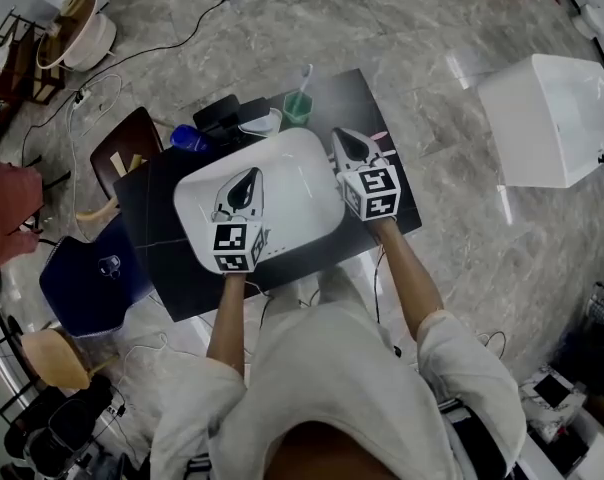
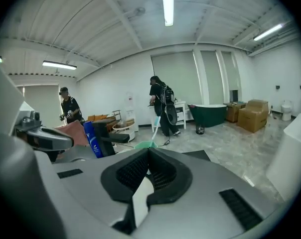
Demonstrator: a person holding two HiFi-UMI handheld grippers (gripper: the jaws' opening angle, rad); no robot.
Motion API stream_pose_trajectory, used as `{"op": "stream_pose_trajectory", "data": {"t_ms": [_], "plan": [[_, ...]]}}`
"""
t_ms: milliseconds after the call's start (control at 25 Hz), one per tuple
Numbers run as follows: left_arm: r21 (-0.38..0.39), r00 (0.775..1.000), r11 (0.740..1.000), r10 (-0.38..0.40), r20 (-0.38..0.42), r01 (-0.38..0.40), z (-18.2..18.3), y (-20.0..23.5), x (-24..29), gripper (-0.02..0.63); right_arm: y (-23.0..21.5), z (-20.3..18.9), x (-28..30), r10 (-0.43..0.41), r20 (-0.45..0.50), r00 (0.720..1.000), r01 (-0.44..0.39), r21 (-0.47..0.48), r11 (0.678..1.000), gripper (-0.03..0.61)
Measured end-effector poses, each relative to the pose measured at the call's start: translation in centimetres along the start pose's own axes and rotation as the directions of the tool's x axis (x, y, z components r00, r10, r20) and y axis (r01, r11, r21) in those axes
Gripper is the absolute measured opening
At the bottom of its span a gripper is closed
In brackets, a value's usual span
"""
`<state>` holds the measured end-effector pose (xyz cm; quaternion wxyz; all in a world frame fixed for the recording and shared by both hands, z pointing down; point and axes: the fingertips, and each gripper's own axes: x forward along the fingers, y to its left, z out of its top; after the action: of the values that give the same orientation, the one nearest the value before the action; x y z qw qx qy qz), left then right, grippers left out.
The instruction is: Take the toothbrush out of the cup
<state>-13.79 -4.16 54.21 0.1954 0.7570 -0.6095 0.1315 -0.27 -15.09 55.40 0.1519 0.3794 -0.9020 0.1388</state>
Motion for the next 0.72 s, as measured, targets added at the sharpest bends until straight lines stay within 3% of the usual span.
{"op": "stream_pose_trajectory", "data": {"t_ms": [280,400,520,720], "plan": [[-0.014,1.0,1.0,0.022,0.002,-0.022,0.1,1.1,0.1,0.025,-0.5,2.1,2.2,0.005,0.026,1.0,-0.005,0.02,1.0,0.012],[-0.021,1.0,0.999,0.028,0.001,-0.028,0.3,1.5,0.1,0.025,-0.5,2.7,3.4,0.031,0.023,0.999,-0.032,0.035,0.999,0.078],[-0.023,0.999,0.999,0.035,-0.001,-0.035,0.3,1.9,0.2,0.025,-0.4,2.7,5.0,0.06,0.002,0.998,-0.06,0.044,0.997,0.184],[-0.03,0.999,0.998,0.045,-0.012,-0.046,0.1,2.6,0.2,0.025,-0.6,2.9,7.2,0.082,-0.025,0.996,-0.081,0.05,0.995,0.222]]}}
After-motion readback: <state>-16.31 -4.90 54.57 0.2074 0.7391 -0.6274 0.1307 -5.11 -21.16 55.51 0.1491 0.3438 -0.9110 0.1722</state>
